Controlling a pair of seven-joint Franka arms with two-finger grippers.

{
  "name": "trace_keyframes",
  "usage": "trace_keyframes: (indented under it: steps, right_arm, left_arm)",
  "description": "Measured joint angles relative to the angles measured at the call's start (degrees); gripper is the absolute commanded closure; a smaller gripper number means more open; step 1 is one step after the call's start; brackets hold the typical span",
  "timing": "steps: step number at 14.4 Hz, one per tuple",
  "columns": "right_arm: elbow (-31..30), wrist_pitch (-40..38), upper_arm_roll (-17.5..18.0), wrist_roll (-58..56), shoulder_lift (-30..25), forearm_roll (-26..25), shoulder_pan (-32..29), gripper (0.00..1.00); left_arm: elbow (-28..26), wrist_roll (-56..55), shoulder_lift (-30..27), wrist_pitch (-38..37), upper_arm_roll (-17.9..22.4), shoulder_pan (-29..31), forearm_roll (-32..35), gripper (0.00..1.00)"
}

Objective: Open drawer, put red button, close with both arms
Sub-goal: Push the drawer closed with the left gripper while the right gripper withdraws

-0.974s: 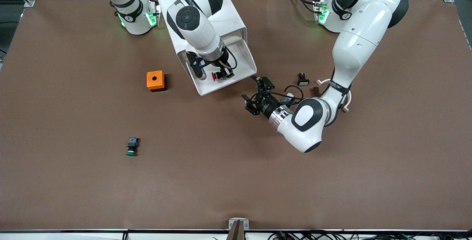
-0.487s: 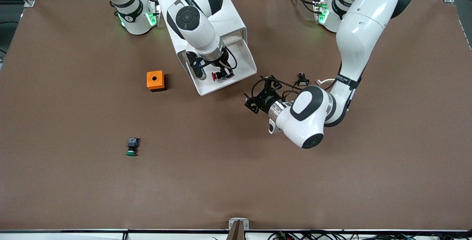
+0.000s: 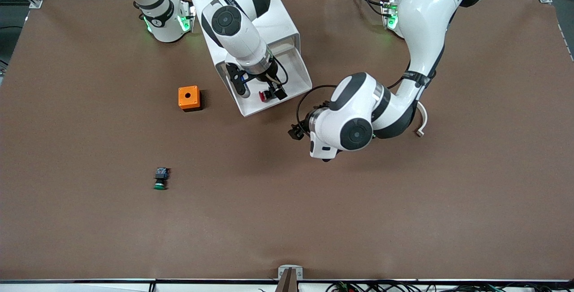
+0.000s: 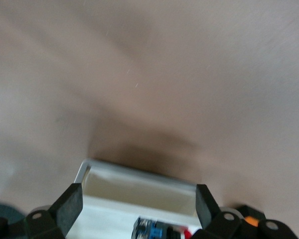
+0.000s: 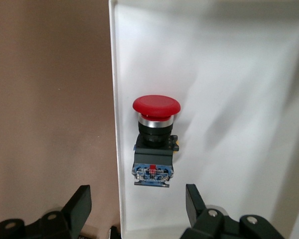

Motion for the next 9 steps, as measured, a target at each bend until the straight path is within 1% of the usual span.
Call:
trace_keyframes:
  steps: [3,6,7,9]
  right_arm:
    - [4.7,-10.7,-0.6,-3.8,-0.8,-0.1,-2.4,0.00]
    - [9.1,-18.5,-0.9,-8.8,-1.3,-0.3,-7.5,0.00]
    - [10.5,-20.7,-1.0,-11.1,-1.3,-0.8,-9.3,0.00]
    - [12.7,-24.8,-1.1,-15.9,-1.6,-4.0,-12.4,0.00]
  left_arm:
    - [0.0,0.1,-0.1,2.9,0.0,-1.0,4.4,0.00]
    - [0.0,0.5,-0.3,4.6,-0.5,-1.9,10.1,0.00]
    - [0.0,0.5,-0.4,5.1,-0.6,-2.6,11.5,0.00]
    - [-0.1,0.5,-0.4,6.3,-0.6,-3.7,12.7,0.00]
